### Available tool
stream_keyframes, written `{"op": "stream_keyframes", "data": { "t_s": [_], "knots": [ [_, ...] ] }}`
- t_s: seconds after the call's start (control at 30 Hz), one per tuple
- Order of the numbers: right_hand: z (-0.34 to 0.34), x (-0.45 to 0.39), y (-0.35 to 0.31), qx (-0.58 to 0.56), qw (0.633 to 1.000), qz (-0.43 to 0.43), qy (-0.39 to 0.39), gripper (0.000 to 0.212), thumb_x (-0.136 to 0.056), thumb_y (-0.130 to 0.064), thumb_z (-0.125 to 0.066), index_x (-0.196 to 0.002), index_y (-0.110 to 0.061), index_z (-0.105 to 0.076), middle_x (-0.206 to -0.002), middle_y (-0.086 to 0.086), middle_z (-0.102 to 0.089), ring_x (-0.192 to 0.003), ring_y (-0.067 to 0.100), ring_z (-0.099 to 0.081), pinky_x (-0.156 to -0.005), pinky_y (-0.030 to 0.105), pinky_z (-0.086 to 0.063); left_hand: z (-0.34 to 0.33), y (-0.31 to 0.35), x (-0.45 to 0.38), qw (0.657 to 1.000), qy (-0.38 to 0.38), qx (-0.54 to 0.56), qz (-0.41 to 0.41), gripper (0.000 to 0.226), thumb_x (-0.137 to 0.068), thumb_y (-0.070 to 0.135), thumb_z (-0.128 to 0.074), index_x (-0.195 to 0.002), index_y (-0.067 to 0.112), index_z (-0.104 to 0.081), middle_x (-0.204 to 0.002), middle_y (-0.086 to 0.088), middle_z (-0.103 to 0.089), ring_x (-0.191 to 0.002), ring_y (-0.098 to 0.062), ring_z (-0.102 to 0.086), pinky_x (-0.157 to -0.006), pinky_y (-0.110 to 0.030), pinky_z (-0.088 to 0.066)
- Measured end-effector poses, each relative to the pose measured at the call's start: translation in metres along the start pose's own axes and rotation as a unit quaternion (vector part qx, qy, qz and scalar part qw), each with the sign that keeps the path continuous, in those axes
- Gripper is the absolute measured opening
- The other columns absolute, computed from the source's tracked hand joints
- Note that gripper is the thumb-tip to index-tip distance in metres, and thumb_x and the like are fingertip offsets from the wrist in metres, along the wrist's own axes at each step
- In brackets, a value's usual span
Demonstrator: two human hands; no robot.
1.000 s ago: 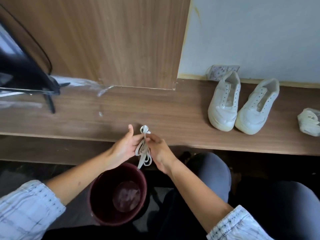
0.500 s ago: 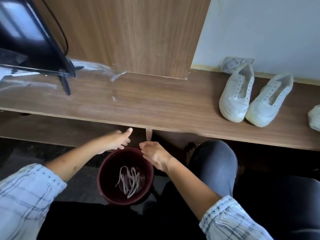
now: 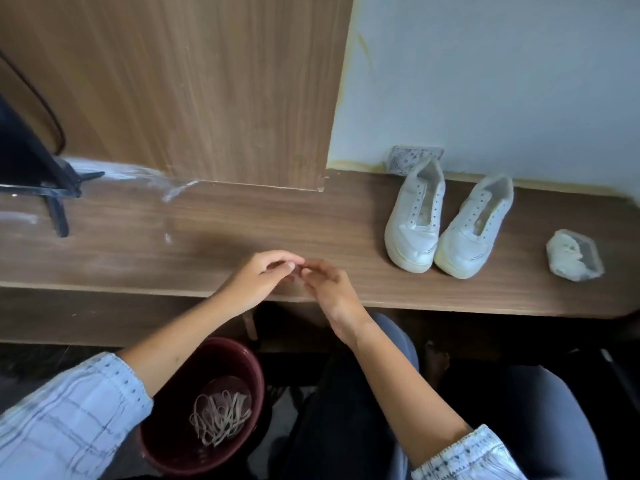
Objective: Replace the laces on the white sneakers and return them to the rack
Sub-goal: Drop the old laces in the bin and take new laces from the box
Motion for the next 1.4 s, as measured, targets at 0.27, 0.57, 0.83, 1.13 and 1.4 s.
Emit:
{"op": "stream_keyframes", "data": {
  "t_s": [0.27, 0.57, 0.83, 1.13, 1.4],
  "knots": [
    [0.137, 0.005, -0.031, 0.105, 0.951, 0.136, 0.259, 0.022, -0.096, -0.004, -0.052, -0.108, -0.010, -0.068, -0.101, -0.005, -0.068, -0.091, -0.001, -0.060, -0.081, 0.010, -0.042, -0.115, 0.052, -0.089, 0.999, -0.011, -0.013, -0.040, 0.023, -0.094, 0.005, -0.056, -0.111, 0.014, -0.068, -0.105, -0.001, -0.068, -0.093, -0.008, -0.058, -0.074, -0.003, -0.038],
    [0.237, -0.019, -0.003, 0.482, 0.811, 0.029, 0.331, 0.063, -0.091, -0.035, -0.062, -0.147, -0.033, -0.034, -0.156, 0.017, -0.010, -0.137, 0.044, -0.020, -0.113, 0.050, -0.026, -0.211, 0.073, -0.164, 0.978, -0.010, -0.178, 0.107, 0.102, -0.081, 0.048, -0.067, -0.154, 0.029, 0.002, -0.160, -0.014, 0.000, -0.144, -0.039, -0.014, -0.116, -0.047, -0.024],
    [0.297, -0.017, 0.000, 0.421, 0.842, 0.057, 0.332, 0.064, -0.086, -0.022, -0.064, -0.141, -0.042, -0.039, -0.155, 0.012, -0.013, -0.136, 0.041, -0.029, -0.108, 0.047, -0.038, -0.233, 0.072, -0.175, 0.971, 0.049, -0.215, 0.097, 0.110, -0.079, 0.058, -0.068, -0.154, 0.028, 0.006, -0.160, -0.016, -0.004, -0.141, -0.040, -0.021, -0.111, -0.045, -0.031],
    [0.322, -0.007, 0.001, 0.499, 0.797, 0.055, 0.336, 0.053, -0.095, -0.030, -0.057, -0.141, -0.047, -0.036, -0.154, 0.007, -0.019, -0.126, 0.038, -0.043, -0.094, 0.041, -0.048, -0.260, 0.084, -0.180, 0.972, 0.057, -0.212, 0.081, 0.111, -0.077, 0.060, -0.068, -0.155, 0.027, 0.004, -0.157, -0.014, -0.011, -0.136, -0.038, -0.029, -0.105, -0.045, -0.038],
    [0.465, 0.018, -0.061, 0.460, 0.718, -0.010, 0.522, 0.022, -0.086, -0.011, -0.058, -0.096, -0.020, -0.075, -0.104, 0.013, -0.067, -0.096, 0.035, -0.062, -0.080, 0.036, -0.050, -0.265, 0.088, -0.180, 0.979, -0.002, -0.189, 0.075, 0.114, -0.076, 0.058, -0.071, -0.154, 0.026, 0.006, -0.158, -0.012, -0.007, -0.140, -0.036, -0.025, -0.105, -0.042, -0.037]
  ]
}}
Point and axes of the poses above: each hand's wrist, its own x-axis away from the middle knuckle, its own z-axis out of the back of the hand, y = z × x, the point moved 2 cm from there along -x, towards the middle knuckle
